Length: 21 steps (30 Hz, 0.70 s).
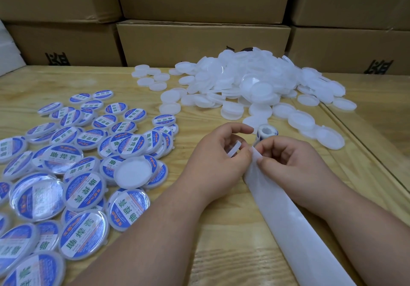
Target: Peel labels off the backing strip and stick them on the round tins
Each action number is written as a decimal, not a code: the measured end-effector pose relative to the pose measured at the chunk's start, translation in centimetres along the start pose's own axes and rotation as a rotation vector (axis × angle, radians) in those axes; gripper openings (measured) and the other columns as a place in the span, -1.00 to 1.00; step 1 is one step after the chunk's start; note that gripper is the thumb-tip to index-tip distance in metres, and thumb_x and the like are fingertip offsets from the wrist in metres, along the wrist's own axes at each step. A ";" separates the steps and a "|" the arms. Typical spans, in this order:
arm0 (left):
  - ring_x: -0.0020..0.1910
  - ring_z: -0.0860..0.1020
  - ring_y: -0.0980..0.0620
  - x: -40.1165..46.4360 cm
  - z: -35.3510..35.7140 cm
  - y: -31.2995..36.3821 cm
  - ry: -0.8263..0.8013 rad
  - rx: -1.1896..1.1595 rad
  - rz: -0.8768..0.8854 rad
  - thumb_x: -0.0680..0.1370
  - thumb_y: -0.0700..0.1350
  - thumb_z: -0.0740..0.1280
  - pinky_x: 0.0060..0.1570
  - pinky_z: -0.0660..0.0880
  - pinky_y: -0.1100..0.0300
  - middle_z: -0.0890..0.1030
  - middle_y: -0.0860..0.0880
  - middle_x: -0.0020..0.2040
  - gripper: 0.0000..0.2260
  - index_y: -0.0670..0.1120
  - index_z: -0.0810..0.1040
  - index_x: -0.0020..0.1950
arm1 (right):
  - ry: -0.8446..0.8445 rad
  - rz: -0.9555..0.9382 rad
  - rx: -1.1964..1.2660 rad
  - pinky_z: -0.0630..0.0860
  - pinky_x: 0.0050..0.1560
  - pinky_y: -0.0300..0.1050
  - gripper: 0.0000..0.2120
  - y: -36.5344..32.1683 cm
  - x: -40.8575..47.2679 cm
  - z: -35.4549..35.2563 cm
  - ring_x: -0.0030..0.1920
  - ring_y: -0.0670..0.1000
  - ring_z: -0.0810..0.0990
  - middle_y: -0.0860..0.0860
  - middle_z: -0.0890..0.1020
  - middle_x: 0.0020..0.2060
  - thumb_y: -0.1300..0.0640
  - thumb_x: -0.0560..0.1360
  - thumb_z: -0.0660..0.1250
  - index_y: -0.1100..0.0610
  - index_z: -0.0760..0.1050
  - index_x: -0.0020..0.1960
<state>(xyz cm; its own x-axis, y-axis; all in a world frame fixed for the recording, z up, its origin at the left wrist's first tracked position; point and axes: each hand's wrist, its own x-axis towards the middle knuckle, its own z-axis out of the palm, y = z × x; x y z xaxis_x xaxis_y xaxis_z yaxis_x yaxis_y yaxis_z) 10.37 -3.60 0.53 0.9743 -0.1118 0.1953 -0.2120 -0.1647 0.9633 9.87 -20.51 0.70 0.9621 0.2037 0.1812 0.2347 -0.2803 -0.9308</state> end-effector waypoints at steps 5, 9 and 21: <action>-0.35 0.50 0.19 0.1 0.0 0.1 0.138 -0.029 -0.008 0.52 -0.23 0.31 -0.37 0.44 0.37 0.62 0.16 -0.24 -0.71 0.18 0.63 -0.01 | 0.061 0.048 0.018 0.36 -0.39 -0.32 -0.77 -0.2 0.0 -0.1 -0.38 -0.08 0.40 -0.10 0.46 -0.41 0.18 0.32 0.25 -0.04 0.59 -0.11; -0.40 0.47 0.27 0.3 -0.3 0.3 0.351 -0.103 -0.019 0.48 -0.22 0.23 -0.45 0.40 0.43 0.64 0.25 -0.23 -0.71 0.15 0.65 -0.14 | 0.081 0.099 0.100 0.31 -0.46 -0.19 -0.78 -0.5 -0.2 -0.3 -0.39 0.02 0.31 0.08 0.37 -0.36 0.22 0.31 0.21 0.04 0.53 -0.10; -0.40 0.45 0.16 0.1 -0.6 0.6 0.168 -0.212 -0.071 0.38 -0.15 0.22 -0.43 0.35 0.41 0.53 0.15 -0.42 -0.73 0.12 0.69 -0.28 | 0.330 -0.282 -0.025 0.43 -0.31 -0.32 -0.75 -0.5 -0.1 1.0 -0.27 -0.08 0.55 -0.15 0.61 -0.16 0.23 0.44 0.39 -0.14 0.58 -0.11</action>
<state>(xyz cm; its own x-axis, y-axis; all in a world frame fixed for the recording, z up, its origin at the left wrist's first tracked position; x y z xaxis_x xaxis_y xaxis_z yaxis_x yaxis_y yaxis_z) 10.38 -3.14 1.27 0.9888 0.0596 0.1371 -0.1399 0.0447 0.9892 9.48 -19.42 0.83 0.8516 -0.0336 0.5232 0.4945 -0.2801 -0.8228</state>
